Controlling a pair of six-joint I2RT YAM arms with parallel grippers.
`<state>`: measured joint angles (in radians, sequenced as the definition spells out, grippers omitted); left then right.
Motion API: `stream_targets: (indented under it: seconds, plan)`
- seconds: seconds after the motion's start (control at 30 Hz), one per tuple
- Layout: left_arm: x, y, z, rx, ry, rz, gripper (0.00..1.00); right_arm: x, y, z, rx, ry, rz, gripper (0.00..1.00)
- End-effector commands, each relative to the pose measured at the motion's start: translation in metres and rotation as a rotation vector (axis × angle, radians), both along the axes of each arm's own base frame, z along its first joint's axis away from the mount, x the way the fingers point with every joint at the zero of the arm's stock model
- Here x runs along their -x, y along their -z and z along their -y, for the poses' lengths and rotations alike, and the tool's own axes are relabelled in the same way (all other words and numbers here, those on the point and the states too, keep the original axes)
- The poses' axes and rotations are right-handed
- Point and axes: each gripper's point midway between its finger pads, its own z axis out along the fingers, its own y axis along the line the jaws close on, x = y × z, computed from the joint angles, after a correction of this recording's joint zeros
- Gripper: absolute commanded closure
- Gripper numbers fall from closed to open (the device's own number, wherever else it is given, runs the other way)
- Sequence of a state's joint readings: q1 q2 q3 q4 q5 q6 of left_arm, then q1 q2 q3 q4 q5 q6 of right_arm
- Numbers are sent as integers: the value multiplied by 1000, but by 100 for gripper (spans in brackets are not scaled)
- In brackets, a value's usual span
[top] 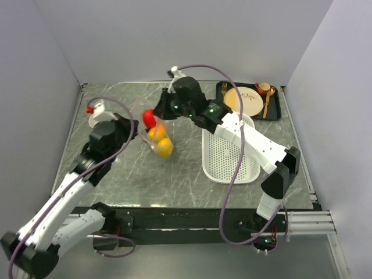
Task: Place the food in the zip-top bag and seal the zipper
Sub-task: Adjust the zipper food storage bag at the center of the board.
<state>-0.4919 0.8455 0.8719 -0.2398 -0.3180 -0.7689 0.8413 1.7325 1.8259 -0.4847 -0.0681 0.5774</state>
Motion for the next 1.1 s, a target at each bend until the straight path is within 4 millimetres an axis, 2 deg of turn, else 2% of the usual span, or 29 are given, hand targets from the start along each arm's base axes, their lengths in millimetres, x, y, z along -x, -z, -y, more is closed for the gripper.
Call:
stream_targets:
  seconds: [0.0,0.03,0.07,0.17,0.2,0.27,0.3,0.33,0.37,0.4,0.43,0.47,0.5,0.53,0.57,0.6,0.63,0.67,0.7,0.73,0.8,0.9,0.97,1.0,1.07]
  plan:
    - [27,-51,-22,34,-29,120,95,10,-25,-15,-14,-50,41,89]
    - [34,-66,-29,48,-46,150,96,10,-24,-16,-7,-49,33,89]
    - [37,-71,-36,49,-72,158,96,9,-18,-19,3,-56,24,89]
    - [43,-76,-41,36,-82,163,96,12,-15,-21,-6,-66,13,89]
    - [43,-75,-40,36,-76,156,96,14,-5,-22,0,-72,-6,89]
    - [37,-70,-32,30,-51,143,97,15,-6,-20,-17,-60,-6,89]
    - [36,-68,-25,26,-18,138,97,16,10,-17,2,-56,-26,89]
    - [28,-65,-17,23,4,132,96,14,11,-16,-2,-42,-20,89]
    - [24,-58,-11,15,23,118,96,15,15,-12,3,-29,-23,89]
    - [20,-53,-2,8,60,105,96,15,37,-6,43,-9,-51,88]
    - [9,-32,7,-18,78,50,96,13,44,2,58,23,-55,88]
    - [3,-25,14,-23,99,38,96,13,55,6,68,39,-74,88]
    - [-2,-14,22,-37,126,13,96,17,87,15,116,52,-118,88]
    - [-10,8,36,-54,179,-47,97,16,96,19,118,68,-127,88]
    - [-14,16,45,-56,211,-68,98,14,103,29,122,110,-139,89]
    - [-17,22,53,-64,243,-87,99,20,131,41,164,125,-173,89]
    - [-19,40,69,-62,318,-138,99,20,130,46,145,139,-161,89]
    - [-20,46,78,-58,359,-146,99,17,136,56,146,173,-173,89]
    - [-22,48,85,-50,388,-147,99,22,156,66,176,190,-198,89]
    - [-20,56,93,-46,426,-169,99,23,152,72,164,201,-186,88]
    - [-17,62,104,-38,454,-176,98,23,165,88,185,234,-202,88]
    - [-6,64,118,-22,506,-174,94,20,170,106,196,271,-201,87]
    - [3,67,129,-20,549,-180,92,19,166,113,186,285,-193,87]
    - [7,71,134,-18,566,-191,87,21,172,118,197,288,-200,86]
    - [19,76,149,-17,612,-199,86,19,170,124,181,294,-200,85]
